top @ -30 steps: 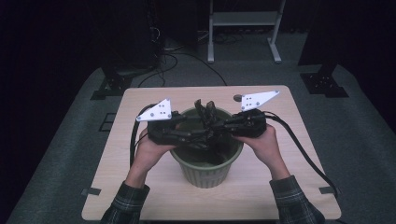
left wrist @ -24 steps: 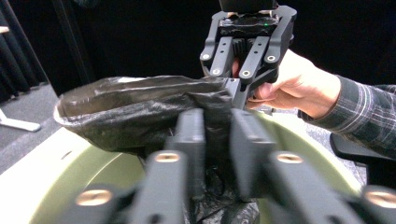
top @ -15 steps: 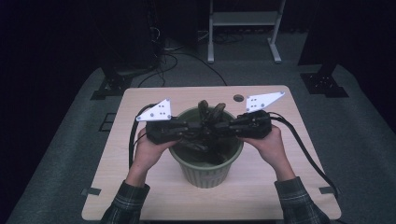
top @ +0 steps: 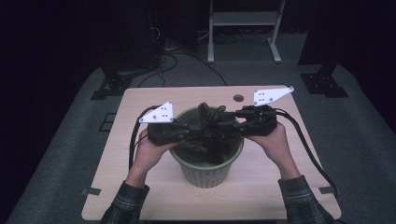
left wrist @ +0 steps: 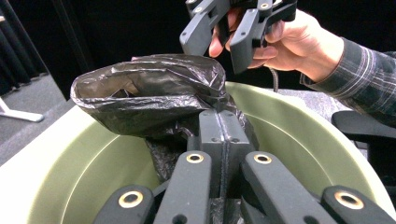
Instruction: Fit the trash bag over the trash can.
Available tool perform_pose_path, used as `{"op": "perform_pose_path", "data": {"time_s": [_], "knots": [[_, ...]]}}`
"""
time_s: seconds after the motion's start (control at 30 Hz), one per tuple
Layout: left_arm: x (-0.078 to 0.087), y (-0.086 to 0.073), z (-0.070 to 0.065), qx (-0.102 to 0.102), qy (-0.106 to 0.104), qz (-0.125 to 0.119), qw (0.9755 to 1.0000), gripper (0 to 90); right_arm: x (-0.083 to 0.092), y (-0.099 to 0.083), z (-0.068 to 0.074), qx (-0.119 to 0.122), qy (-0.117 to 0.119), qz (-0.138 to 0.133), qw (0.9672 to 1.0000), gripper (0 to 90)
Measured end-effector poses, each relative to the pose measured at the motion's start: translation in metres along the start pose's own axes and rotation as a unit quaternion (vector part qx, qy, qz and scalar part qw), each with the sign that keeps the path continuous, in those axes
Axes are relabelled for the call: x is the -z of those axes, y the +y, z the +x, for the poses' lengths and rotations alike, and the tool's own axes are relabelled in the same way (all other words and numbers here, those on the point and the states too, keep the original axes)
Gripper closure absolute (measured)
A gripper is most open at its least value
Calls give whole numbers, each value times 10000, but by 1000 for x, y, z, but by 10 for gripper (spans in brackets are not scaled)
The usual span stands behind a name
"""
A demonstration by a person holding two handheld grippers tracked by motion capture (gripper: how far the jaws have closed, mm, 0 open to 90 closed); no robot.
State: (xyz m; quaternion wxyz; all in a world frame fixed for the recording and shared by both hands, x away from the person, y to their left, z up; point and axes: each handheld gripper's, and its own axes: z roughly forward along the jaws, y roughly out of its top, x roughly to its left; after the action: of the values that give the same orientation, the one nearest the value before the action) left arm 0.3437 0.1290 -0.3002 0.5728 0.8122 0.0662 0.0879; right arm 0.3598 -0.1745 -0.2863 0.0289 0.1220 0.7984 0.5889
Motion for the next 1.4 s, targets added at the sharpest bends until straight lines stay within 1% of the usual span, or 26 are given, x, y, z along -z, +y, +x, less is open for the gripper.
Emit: {"op": "perform_pose_path", "data": {"time_s": [0.1, 0.13, 0.2, 0.23, 0.3, 0.37, 0.4, 0.43, 0.6, 0.67, 0.7, 0.77, 0.83, 0.93, 1.1, 1.23, 1.4], "knots": [[-1, 1, -1, -40, -32, -57, 10000, 897, -8, 2, 1, 16, 36, 41, 10000, 566], [0, 2, -1, -63, -33, -23, 10000, 898, -10, 2, 1, 19, 62, 50, 10000, 574], [-1, 2, -2, -102, -58, -11, 9999, 897, -13, 2, 0, 22, 114, -3, 9999, 637], [-1, 2, -3, -113, -51, 1, 9999, 897, -14, 2, 0, 15, 142, -10, 9999, 647], [0, 2, -3, -114, -56, 1, 9999, 897, -14, 1, -1, -14, 206, 9, 9998, 753], [0, 2, -3, -117, -54, -7, 9999, 897, -16, 1, -1, 20, 253, 20, 9997, 813], [0, 2, -3, -109, -47, -16, 9999, 897, -16, 1, -1, 21, 288, 40, 9996, 866], [0, 2, -3, -122, -53, -7, 9999, 897, -17, 1, 0, 76, 281, 87, 9995, 898], [5, 0, -1, -61, 6, -22, 10000, 897, -14, 3, 1, 113, 228, 124, 9996, 900], [8, -1, 0, -30, 45, -43, 10000, 897, -9, 2, 0, 120, 141, 109, 9998, 900], [10, -2, 1, -14, 59, -43, 10000, 897, -7, 2, -1, 105, 134, 109, 9998, 900], [14, -3, 3, 0, 124, -46, 9999, 898, -2, 2, -1, 126, 25, 169, 9998, 900], [16, -4, 4, 20, 152, -55, 9999, 898, 1, 2, -2, 142, 22, 141, 9998, 900], [23, -8, 6, 64, 248, -79, 9996, 898, 7, 1, -3, 135, -96, 153, 9997, 900], [35, -15, 9, 127, 358, -30, 9993, 898, 22, -12, -12, -29, -369, 188, 9991, 900], [44, -20, 11, 195, 423, -51, 9989, 898, 34, -21, -16, -146, -498, 186, 9985, 900], [55, -25, 13, 248, 521, -45, 9983, 898, 50, -30, -18, -222, -647, 188, 9975, 900]]}}
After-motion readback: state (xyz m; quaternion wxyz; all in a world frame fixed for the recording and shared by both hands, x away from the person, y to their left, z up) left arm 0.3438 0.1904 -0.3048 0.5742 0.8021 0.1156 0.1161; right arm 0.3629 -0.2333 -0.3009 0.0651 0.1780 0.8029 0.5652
